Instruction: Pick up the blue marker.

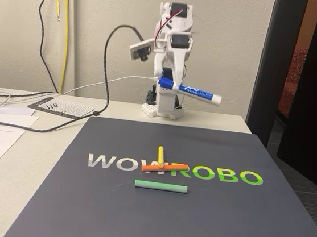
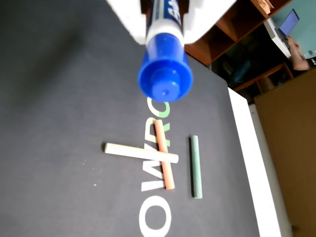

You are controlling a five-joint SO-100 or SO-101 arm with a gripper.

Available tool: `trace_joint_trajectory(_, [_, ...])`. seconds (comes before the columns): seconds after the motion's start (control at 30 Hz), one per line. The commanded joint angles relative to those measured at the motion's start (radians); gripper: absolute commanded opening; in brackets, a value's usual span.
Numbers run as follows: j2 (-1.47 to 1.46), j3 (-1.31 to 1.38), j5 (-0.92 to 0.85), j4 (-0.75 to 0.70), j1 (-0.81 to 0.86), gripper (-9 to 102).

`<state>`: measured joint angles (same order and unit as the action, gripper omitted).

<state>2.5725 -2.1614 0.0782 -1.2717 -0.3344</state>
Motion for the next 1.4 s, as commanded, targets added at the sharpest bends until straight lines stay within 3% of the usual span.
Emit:
trace_joint_trajectory(0.0, [0.008, -0.012, 0.006, 0.057, 0.017, 0])
trace_joint_trajectory(0.33, [0.143, -0.192, -0.028, 0.144, 0.075, 0])
trace_joint_trajectory(0.87, [0.505, -0.394, -0.095, 0.057, 0.17, 0])
trace_joint_trajectory(1.37, [0.571, -0.403, -0.067, 0.044, 0.167, 0])
